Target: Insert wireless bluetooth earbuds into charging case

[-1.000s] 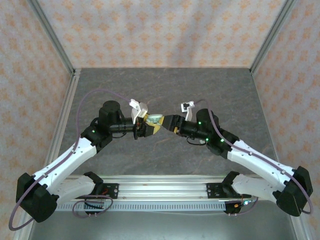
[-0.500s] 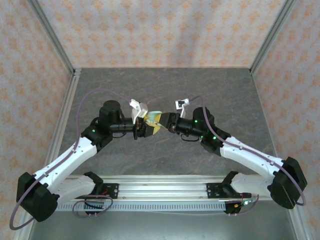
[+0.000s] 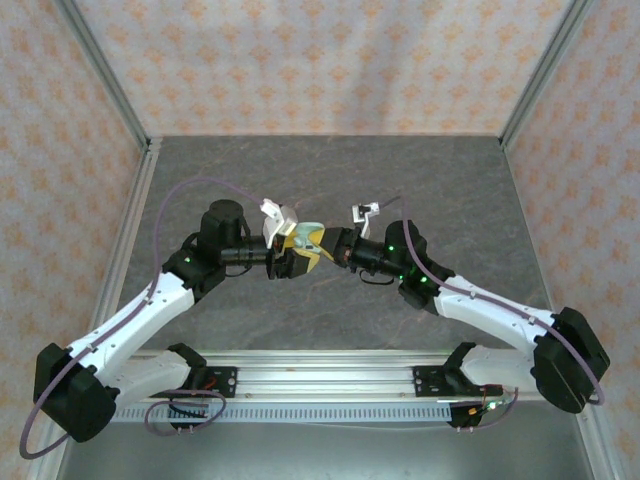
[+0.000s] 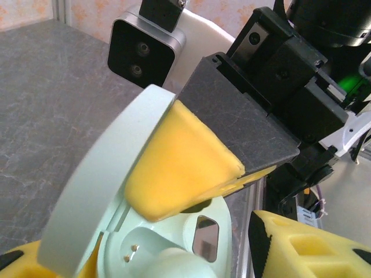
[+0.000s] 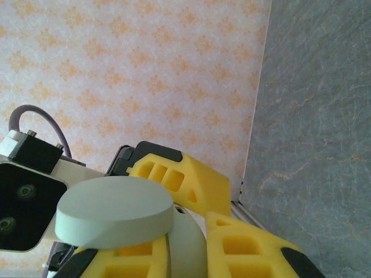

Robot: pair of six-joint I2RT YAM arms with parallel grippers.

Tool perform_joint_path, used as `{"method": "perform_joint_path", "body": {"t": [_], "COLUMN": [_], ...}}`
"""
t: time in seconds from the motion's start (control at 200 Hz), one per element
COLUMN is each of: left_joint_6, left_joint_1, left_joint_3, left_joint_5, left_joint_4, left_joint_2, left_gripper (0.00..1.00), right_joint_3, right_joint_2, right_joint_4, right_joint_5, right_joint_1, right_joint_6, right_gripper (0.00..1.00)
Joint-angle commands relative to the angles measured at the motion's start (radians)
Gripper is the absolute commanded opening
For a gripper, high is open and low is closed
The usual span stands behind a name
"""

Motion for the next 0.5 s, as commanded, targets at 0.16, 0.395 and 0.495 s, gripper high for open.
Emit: {"method": "perform_joint_path", "body": {"t": [0.16, 0.395, 0.495], "left_joint_6": [0.015, 0.010, -0.002], "left_joint_1": [-0.007, -0.007, -0.007], "left_joint_3": [0.073, 0.131, 0.157], "left_joint_5": [-0.052, -0.091, -0.112], "left_joint_4": [-0.068, -0.131, -0.153], "left_joint_2": [0.006, 0.019, 0.017], "left_gripper": [0.70, 0.75, 0.76], "right_joint_3": [-0.019, -0.046, -0.045], "right_joint_2": [0.015, 0.015, 0.035], "right_joint_4": [0.046, 0.047, 0.026], "right_joint_5": [0.037, 0.072, 0.080], "right_joint_1": [-0.006, -0.015, -0.015], "right_joint_6": [0.027, 0.042, 0.025], "right_gripper": [0.03, 0.02, 0.02]}}
